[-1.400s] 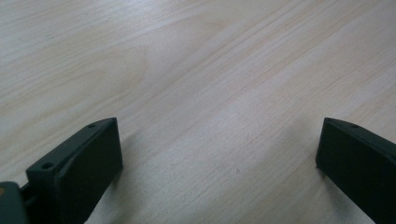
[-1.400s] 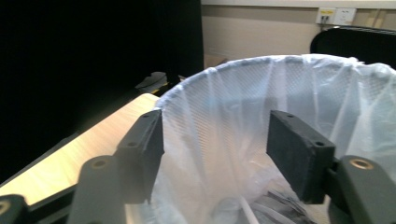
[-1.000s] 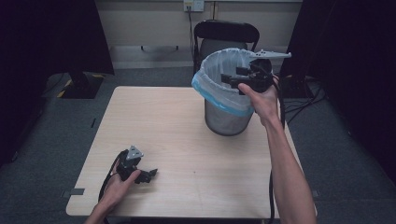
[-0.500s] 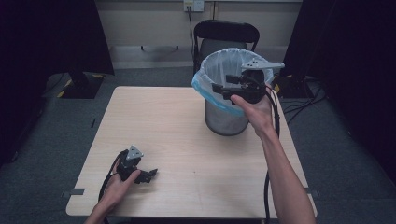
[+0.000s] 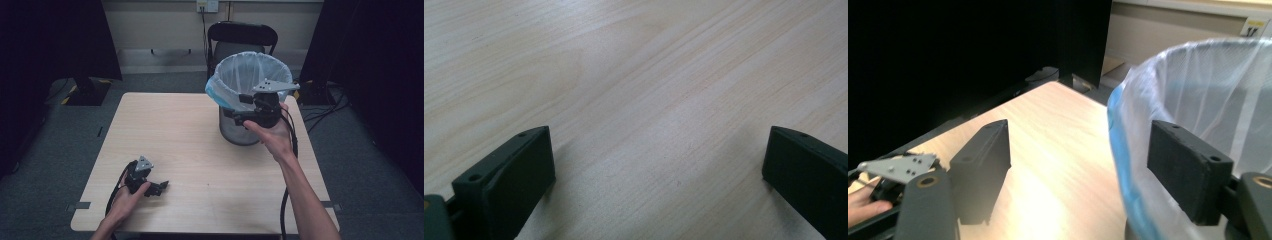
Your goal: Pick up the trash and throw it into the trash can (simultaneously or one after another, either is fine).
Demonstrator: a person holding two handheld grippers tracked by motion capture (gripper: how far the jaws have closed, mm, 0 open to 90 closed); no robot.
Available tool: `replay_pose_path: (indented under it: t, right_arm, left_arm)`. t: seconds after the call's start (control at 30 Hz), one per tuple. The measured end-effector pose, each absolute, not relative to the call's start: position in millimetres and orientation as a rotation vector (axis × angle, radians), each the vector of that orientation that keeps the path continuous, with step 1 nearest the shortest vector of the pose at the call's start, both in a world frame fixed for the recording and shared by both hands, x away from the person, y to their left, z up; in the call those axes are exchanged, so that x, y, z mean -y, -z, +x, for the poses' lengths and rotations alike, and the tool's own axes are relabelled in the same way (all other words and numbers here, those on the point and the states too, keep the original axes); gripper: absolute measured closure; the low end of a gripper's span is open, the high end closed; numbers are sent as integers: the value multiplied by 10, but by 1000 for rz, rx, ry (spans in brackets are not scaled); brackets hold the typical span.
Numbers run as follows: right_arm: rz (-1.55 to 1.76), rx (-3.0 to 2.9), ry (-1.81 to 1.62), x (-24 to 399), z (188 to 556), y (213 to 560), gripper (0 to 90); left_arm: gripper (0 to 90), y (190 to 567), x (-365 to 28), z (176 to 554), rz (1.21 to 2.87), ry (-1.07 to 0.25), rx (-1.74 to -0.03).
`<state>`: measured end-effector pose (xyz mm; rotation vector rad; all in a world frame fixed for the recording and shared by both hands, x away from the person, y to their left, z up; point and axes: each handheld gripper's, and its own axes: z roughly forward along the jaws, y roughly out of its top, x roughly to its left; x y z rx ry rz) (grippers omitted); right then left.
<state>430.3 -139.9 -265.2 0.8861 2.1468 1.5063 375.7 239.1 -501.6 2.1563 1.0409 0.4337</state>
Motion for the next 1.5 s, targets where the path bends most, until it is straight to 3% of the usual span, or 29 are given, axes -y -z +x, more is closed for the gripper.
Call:
replay_pose_path:
  t: [0.23, 0.5, 1.5]
  right_arm:
    - [916, -2155, -1486, 1406, 4156, 2833, 171]
    - [949, -2193, -1481, 1430, 4032, 3124, 154]
    - [1147, -2249, -1210, 1649, 3798, 4122, 153]
  left_arm:
    - [0, 5016, -2390, 3757, 2154, -435, -1042]
    - [0, 5017, -2389, 3757, 2153, -434, -1043]
    - [0, 5016, -2391, 3757, 2157, -434, -1042]
